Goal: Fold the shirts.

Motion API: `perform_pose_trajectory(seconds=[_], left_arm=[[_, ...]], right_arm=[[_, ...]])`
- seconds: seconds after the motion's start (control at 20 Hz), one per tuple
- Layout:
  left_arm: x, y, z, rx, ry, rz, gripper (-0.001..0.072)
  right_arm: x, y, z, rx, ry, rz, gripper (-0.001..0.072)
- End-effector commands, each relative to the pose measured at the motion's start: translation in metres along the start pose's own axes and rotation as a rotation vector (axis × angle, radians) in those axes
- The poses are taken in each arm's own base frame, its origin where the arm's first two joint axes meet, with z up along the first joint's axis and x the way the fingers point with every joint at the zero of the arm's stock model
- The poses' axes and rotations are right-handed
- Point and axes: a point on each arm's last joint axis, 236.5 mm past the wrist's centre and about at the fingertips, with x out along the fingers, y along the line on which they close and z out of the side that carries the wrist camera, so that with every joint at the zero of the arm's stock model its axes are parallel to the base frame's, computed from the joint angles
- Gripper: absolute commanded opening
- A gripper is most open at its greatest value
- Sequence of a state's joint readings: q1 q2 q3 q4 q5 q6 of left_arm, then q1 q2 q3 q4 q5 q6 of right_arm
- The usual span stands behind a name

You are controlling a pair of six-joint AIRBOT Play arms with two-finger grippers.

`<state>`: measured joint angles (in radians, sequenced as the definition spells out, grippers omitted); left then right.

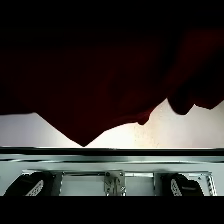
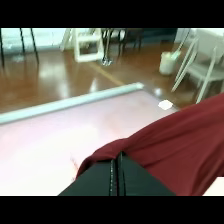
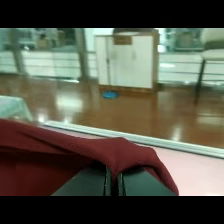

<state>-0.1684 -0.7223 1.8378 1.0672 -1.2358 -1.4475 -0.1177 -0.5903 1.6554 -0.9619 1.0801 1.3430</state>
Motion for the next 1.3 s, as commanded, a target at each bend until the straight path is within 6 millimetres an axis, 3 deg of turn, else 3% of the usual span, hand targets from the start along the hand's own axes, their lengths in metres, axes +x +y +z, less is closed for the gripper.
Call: perform_pose_trajectory(seconds=[0.0,0.1,0.2,0.4,0.5,0.6,0.7,0.85,1.0,1.1,1.15,1.2,1.25], left_arm=[[-0.004,0.042,-0.054,-0.039,0.211,0.173,0.0034],[0.009,0.065,-0.078,-0.061,0.273,0.232,0.0034],[0.031,0.086,-0.111,-0.087,0.356,0.266,0.0034],[0.078,0.143,-0.219,-0.140,0.632,0.360,0.0034],[0.103,0.166,-0.277,-0.195,0.761,0.382,0.0034],[0.129,0.191,-0.323,-0.270,0.839,0.414,0.0034],[0.158,0.212,-0.362,-0.332,0.883,0.440,0.0035],[0.188,0.218,-0.432,-0.469,0.990,0.436,0.0034],[0.203,0.204,-0.493,-0.618,1.103,0.384,0.0036],[0.211,0.192,-0.518,-0.712,1.142,0.352,0.0037],[0.212,0.189,-0.523,-0.734,1.152,0.344,0.0068],[0.212,0.190,-0.524,-0.729,1.154,0.342,0.0275],[0.210,0.193,-0.519,-0.715,1.158,0.331,0.0560]], right_arm=[[0.001,-0.023,-0.009,-0.020,0.053,-0.093,0.0063],[0.025,-0.035,-0.046,0.031,0.201,-0.077,0.0063],[0.052,-0.051,-0.106,0.091,0.439,-0.052,0.0064],[0.105,-0.093,-0.243,0.285,0.855,-0.025,0.0063],[0.137,-0.120,-0.311,0.380,0.960,-0.050,0.0063],[0.174,-0.149,-0.365,0.450,0.975,-0.097,0.0064],[0.214,-0.168,-0.398,0.552,0.912,-0.122,0.0064],[0.257,-0.175,-0.434,0.769,0.828,-0.132,0.0064],[0.262,-0.162,-0.490,0.837,0.932,-0.120,0.0064],[0.259,-0.143,-0.516,0.851,1.012,-0.090,0.0064],[0.260,-0.138,-0.520,0.851,1.024,-0.083,0.0066],[0.262,-0.136,-0.518,0.851,1.016,-0.079,0.0114],[0.261,-0.140,-0.511,0.839,1.004,-0.076,0.0294]])
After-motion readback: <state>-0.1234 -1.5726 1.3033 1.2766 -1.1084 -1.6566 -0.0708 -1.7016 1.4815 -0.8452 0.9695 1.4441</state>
